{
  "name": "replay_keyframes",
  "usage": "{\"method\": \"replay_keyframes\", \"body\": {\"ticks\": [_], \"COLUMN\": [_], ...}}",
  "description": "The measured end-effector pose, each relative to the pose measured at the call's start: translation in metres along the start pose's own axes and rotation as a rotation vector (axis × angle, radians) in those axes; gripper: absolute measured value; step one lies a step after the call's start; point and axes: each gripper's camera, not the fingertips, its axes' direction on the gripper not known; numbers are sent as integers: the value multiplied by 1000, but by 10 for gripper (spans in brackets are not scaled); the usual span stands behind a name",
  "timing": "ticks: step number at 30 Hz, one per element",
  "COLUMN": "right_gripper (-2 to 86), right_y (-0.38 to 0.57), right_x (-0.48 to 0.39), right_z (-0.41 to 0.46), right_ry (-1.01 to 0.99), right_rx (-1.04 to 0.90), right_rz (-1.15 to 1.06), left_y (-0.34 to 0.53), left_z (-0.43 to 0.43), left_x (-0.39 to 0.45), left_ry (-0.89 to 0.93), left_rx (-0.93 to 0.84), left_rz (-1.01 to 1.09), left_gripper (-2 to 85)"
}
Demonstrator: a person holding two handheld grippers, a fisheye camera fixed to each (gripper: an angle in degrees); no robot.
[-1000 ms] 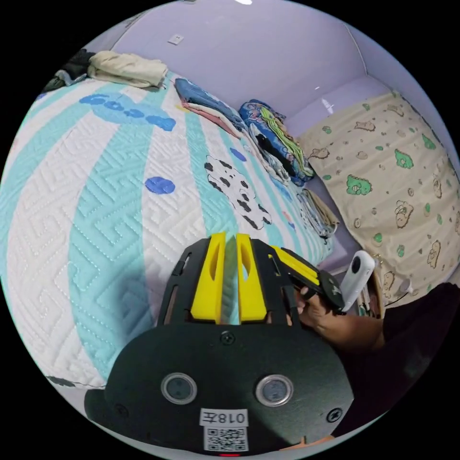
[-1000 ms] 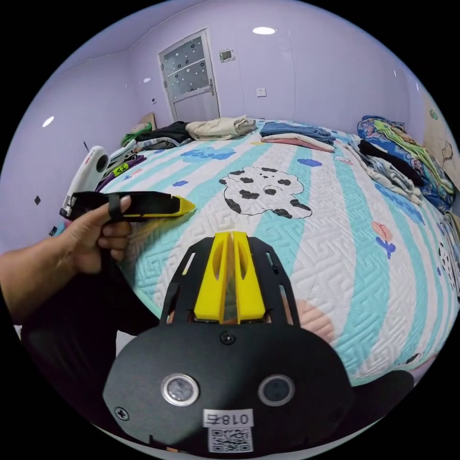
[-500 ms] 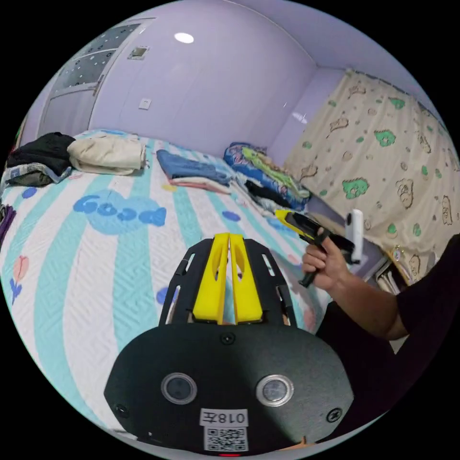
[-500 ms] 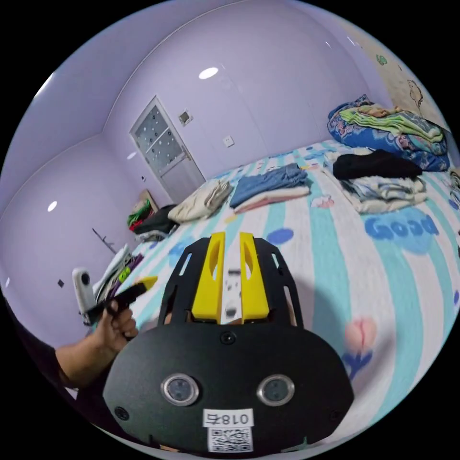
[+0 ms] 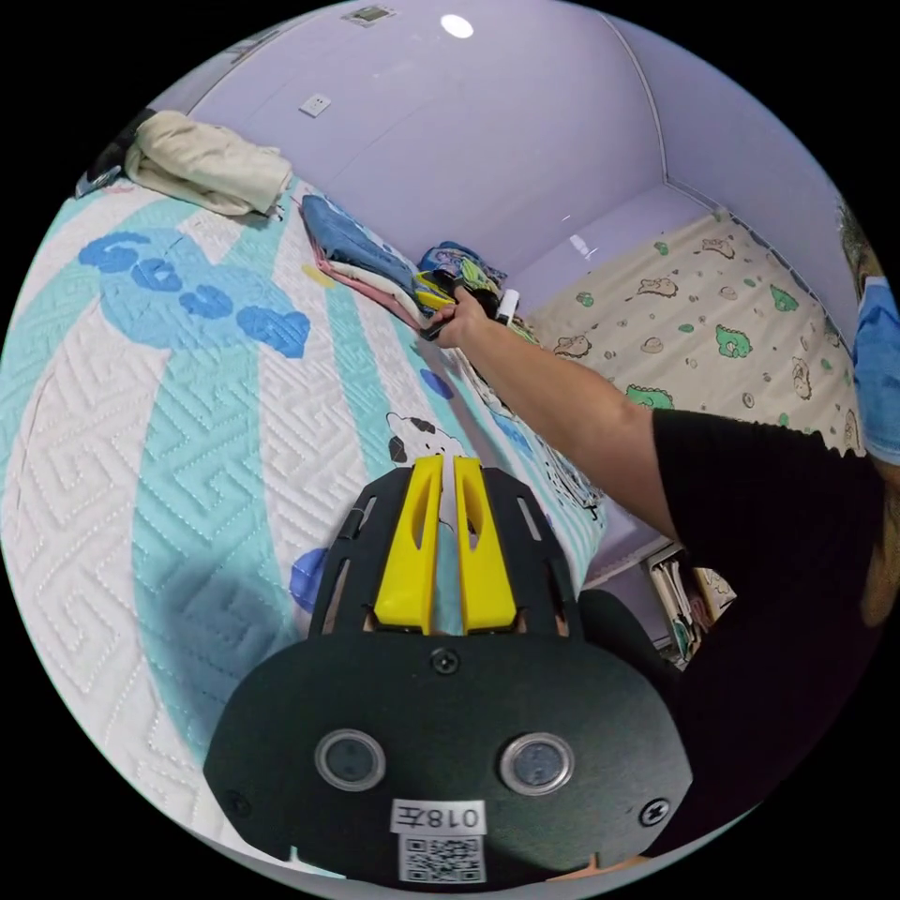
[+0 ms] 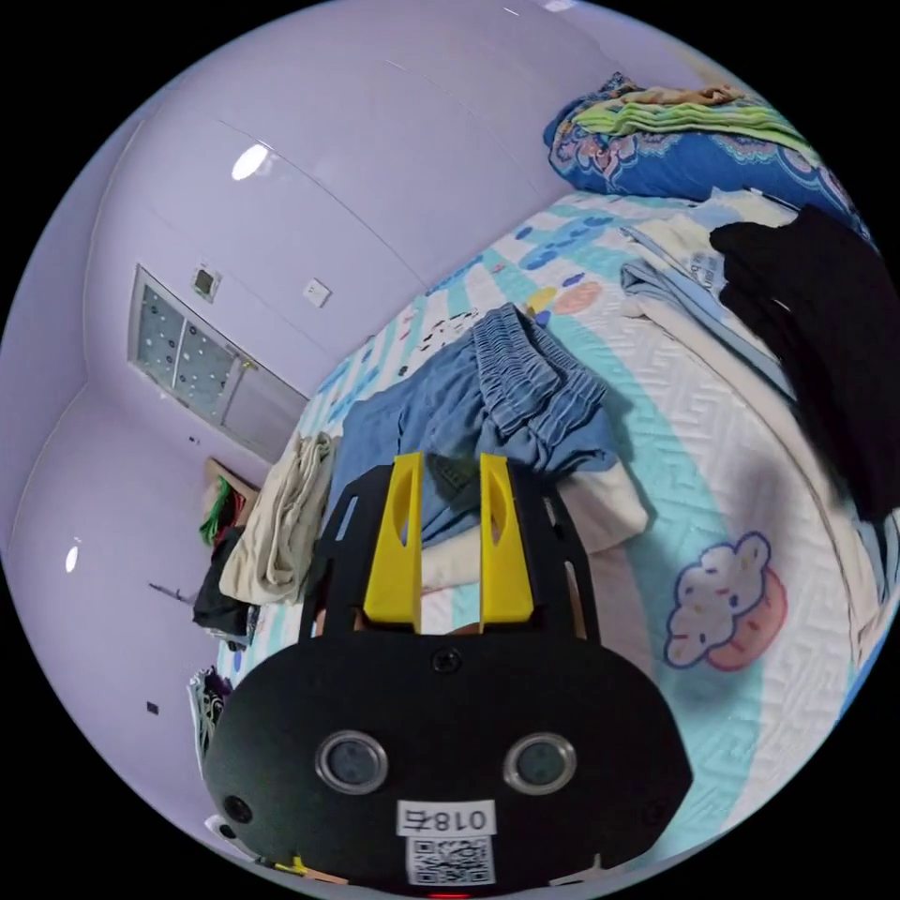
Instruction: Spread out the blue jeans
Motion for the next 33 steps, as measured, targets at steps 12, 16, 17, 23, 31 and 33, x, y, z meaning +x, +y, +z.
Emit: {"method": "replay_keyframes", "body": {"ticks": [12, 16, 17, 23, 31, 33], "right_gripper": [-10, -10, -10, -8, 22, 18], "right_y": [-17, 20, 37, 157, 370, 380], "right_x": [-5, -22, -27, -42, -58, -42], "right_z": [-96, -175, -201, -360, -417, -433], "right_ry": [-459, -827, -875, -923, -296, -397], "right_rx": [122, 99, 76, -134, -779, -739], "right_rz": [15, -156, -203, -529, -845, -763], "left_y": [-13, -15, -16, -5, 44, 57], "left_z": [-46, -80, -89, -190, -293, -294], "left_x": [23, 40, 45, 142, 258, 290], "left_ry": [87, 175, 184, -55, -232, -214], "left_rx": [4, 111, 140, 367, 486, 441], "left_rz": [-63, -49, -32, 251, 208, 203], "left_gripper": [0, 28, 31, 43, 44, 44]}}
